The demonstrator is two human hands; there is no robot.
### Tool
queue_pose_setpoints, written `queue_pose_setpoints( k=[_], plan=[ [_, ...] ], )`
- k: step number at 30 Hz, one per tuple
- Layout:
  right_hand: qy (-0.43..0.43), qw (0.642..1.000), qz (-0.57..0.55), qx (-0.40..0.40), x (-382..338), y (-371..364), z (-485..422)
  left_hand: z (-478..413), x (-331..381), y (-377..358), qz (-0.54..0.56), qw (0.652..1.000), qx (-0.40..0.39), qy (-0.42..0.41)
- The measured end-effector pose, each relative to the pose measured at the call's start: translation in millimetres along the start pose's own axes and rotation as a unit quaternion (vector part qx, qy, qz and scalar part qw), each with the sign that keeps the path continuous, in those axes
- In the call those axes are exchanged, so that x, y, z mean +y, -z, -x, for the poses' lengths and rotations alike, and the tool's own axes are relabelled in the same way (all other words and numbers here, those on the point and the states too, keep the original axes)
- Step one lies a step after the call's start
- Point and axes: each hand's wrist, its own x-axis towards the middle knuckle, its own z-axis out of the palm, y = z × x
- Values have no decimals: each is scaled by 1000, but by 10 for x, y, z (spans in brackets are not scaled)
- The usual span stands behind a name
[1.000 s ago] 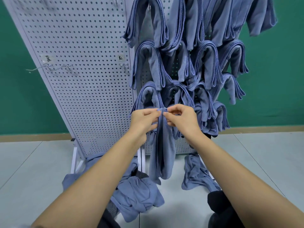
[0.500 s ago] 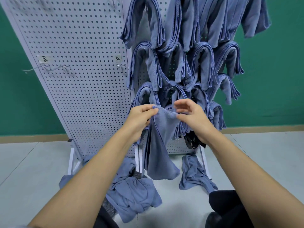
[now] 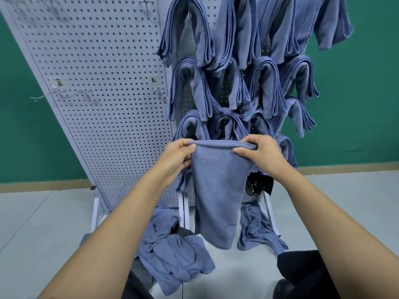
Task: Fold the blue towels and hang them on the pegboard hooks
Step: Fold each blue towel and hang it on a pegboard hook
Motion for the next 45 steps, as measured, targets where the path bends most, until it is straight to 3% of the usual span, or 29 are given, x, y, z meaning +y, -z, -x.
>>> queue_pose_setpoints(
  k=[5,11,14,17,24,31,37,40,43,45],
  plan=[
    [-13,1000,1,12,30,107,13,-3,17,-129,2,999,-21,-36],
    [18,991,30,-129,-42,135,104,9,12,-211,-41,993,-90,-60],
    [41,985,78,-149,-37,-22,117,8,-33,-250,-39,990,-118,-61],
    [38,984,136,-111,-23,-130,94,-3,-74,-257,-21,996,-70,-51],
    [28,989,135,-48,-189,-109,78,-38,-269,-339,18,997,79,-4],
    [-11,997,57,-51,-543,103,-18,72,-603,-323,55,989,87,106],
    [15,998,-44,-32,-1085,362,-220,198,-758,-53,88,971,125,185],
    [34,995,-92,-9,-1302,595,-342,276,-691,94,85,965,70,240],
    [36,986,-159,36,-1293,800,-421,281,-672,257,223,934,-10,280],
    [13,979,-197,51,-1146,861,-423,253,-651,350,275,916,-17,291]
  ],
)
